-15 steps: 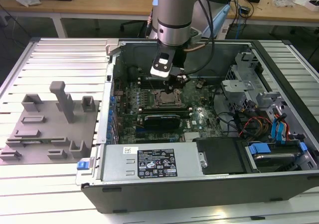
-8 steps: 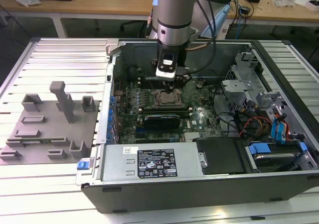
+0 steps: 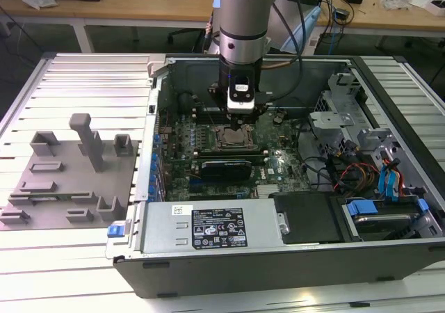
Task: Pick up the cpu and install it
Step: 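Close the cpu cover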
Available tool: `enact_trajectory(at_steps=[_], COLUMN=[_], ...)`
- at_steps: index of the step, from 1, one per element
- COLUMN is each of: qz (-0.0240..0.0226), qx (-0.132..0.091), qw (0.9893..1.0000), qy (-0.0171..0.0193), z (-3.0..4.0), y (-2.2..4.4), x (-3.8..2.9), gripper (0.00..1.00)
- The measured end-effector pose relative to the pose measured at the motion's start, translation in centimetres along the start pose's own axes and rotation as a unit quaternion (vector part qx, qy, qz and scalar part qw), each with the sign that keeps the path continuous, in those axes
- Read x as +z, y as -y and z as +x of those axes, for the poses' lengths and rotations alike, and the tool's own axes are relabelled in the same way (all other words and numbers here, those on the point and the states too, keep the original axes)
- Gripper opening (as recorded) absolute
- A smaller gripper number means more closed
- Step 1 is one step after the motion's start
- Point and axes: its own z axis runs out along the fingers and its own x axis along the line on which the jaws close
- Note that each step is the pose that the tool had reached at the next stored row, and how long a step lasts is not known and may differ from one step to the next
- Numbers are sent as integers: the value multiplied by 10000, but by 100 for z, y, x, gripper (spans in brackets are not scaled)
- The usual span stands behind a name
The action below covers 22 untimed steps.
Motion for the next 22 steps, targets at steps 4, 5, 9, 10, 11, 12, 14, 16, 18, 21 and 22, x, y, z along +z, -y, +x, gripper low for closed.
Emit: enact_trajectory(at_steps=[4, 5, 9, 10, 11, 12, 14, 16, 18, 21, 22], qz=[-17, -22, -39, -43, -46, -49, -57, -66, -74, -86, -88], qx=[-558, -710, -1260, -1389, -1481, -1594, -1857, -2137, -2391, -2791, -2895], qw=[9984, 9975, 9920, 9903, 9890, 9872, 9826, 9769, 9709, 9602, 9571], qy=[-12, -16, -28, -31, -33, -35, -41, -47, -53, -62, -64], z=[0, 0, 0, 0, 0, 0, 0, 0, 0, 0, 0], y=[0, 0, 0, 0, 0, 0, 0, 0, 0, 0, 0], x=[0, 0, 0, 0, 0, 0, 0, 0, 0, 0, 1], gripper=[11, 11, 11, 11, 11, 11, 11, 11, 11, 11, 11])
